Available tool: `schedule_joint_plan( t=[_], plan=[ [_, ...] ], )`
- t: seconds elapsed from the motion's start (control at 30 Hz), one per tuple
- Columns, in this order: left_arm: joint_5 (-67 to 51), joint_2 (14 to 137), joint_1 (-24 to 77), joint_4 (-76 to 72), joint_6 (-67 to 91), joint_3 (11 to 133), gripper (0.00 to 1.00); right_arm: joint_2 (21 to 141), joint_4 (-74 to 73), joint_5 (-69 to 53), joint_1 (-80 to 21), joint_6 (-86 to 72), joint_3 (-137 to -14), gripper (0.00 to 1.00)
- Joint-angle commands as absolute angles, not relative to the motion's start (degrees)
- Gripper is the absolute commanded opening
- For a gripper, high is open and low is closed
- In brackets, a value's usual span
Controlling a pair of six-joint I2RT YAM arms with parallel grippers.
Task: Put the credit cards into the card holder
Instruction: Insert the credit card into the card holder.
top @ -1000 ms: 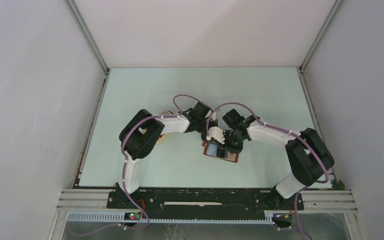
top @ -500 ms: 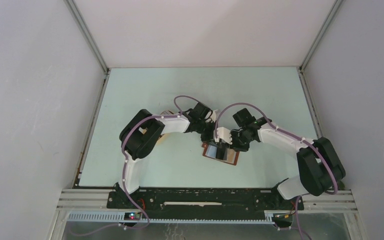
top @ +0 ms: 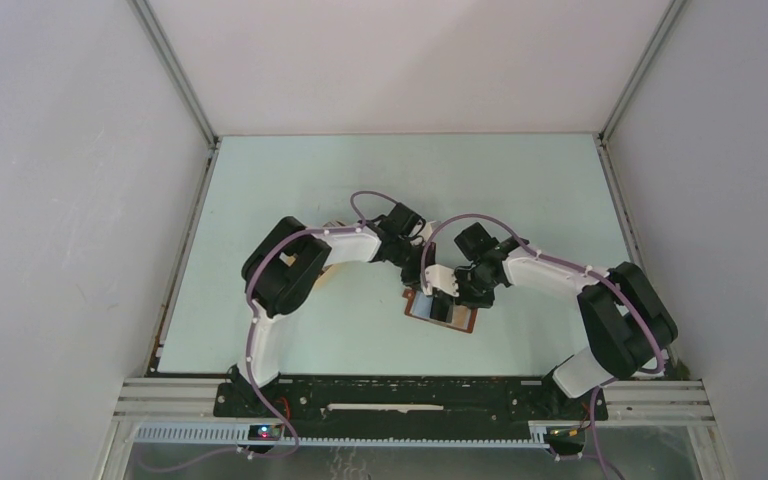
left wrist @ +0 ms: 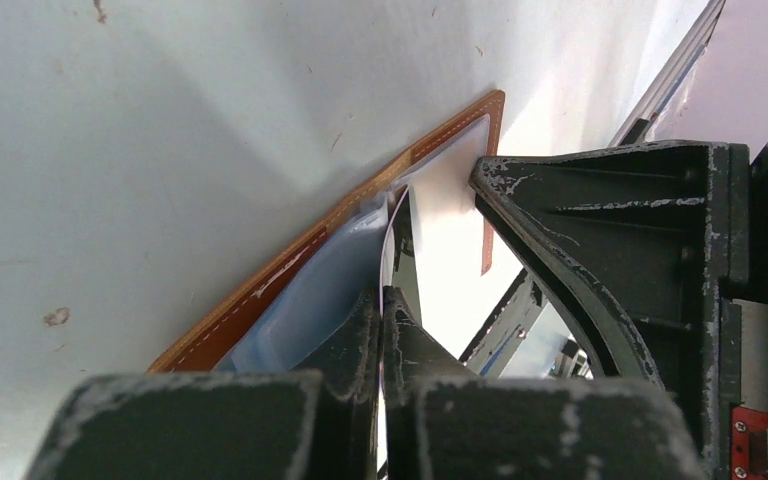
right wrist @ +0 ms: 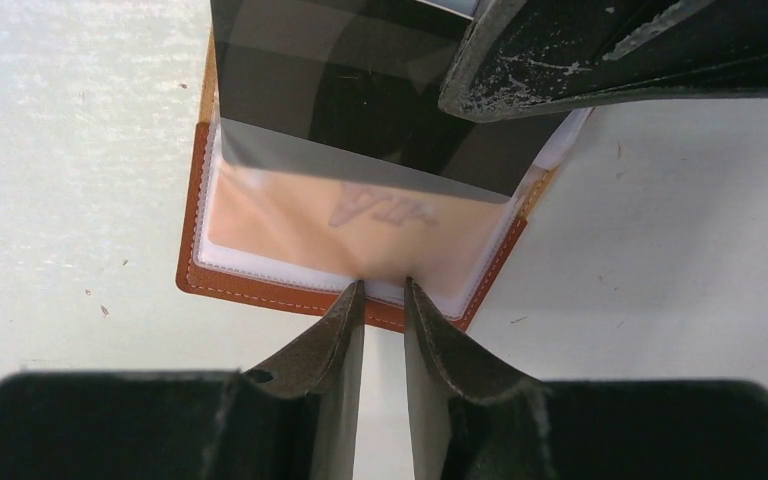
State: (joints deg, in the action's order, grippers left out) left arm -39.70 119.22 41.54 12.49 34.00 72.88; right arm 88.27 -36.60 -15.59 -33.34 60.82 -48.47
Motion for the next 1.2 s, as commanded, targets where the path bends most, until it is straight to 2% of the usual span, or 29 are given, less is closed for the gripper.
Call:
schedule_joint_plan(
  t=[0.0, 1.17],
  plan=[
    [-37.53, 121.93, 41.58, 19.94, 30.28, 73.94, 0.0, 90.91, -35.84, -13.33, -34.13, 61.87, -48.1, 0.29],
    [-36.93, 124.22, 41.77, 25.44, 28.93, 76.55, 0.0, 91.33, -35.33, -12.49, -36.2, 60.74, -48.33, 0.29]
  ],
)
